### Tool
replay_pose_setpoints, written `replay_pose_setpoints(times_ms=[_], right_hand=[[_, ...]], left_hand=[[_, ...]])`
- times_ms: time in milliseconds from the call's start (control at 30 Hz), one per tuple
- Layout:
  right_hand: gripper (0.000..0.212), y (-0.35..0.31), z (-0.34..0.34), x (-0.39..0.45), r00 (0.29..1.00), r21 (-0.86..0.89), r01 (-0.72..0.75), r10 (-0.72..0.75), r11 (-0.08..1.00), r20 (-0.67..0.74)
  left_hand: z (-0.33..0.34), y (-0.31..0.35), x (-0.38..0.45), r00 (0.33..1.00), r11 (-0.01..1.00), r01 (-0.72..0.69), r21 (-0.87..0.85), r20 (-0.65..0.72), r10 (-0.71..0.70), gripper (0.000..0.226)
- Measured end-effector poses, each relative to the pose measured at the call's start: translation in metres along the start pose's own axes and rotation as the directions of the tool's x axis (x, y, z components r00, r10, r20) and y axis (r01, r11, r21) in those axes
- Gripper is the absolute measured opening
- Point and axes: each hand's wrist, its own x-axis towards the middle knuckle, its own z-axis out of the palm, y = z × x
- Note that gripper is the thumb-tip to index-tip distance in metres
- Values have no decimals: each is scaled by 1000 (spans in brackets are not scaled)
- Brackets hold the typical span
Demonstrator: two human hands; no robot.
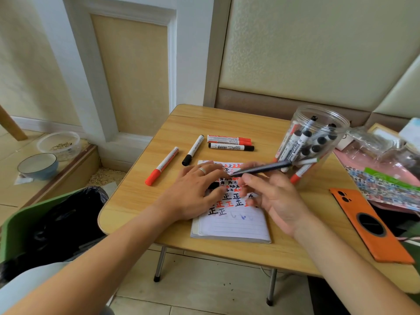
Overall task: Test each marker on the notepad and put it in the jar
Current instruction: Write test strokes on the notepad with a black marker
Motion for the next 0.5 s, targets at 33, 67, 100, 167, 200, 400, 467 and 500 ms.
replay_pose_setpoints(times_ms=[33,67,100,167,200,400,467,500], right_hand=[[15,1,2,-2,1000,-51,1,-2,999,-15],[9,2,4,-3,1000,-106,0,-3,994,-30],[8,3,5,-5,999,-166,-2,-6,986,-44],[8,5,8,-9,998,-275,2,-18,962,-54],[7,6,9,-11,998,-317,9,-26,948,-50],[14,11,17,-18,996,-443,38,-72,896,-59],[13,12,18,-19,994,-462,25,-69,887,-80],[13,12,19,-20,994,-472,22,-69,881,-83]], left_hand=[[1,0,0,1000,1000,-1,12,-4,1,52],[1,0,0,1000,1000,-1,23,-6,1,53],[2,-1,0,1000,1000,0,28,-11,0,52],[3,-2,1,1000,1000,4,27,-22,-3,48],[4,-3,1,1000,1000,5,26,-27,-5,47],[2,-2,0,1000,1000,11,21,-23,-10,51],[2,-2,0,1000,1000,10,17,-14,-10,56],[1,-1,0,1000,1000,8,16,-8,-8,60]])
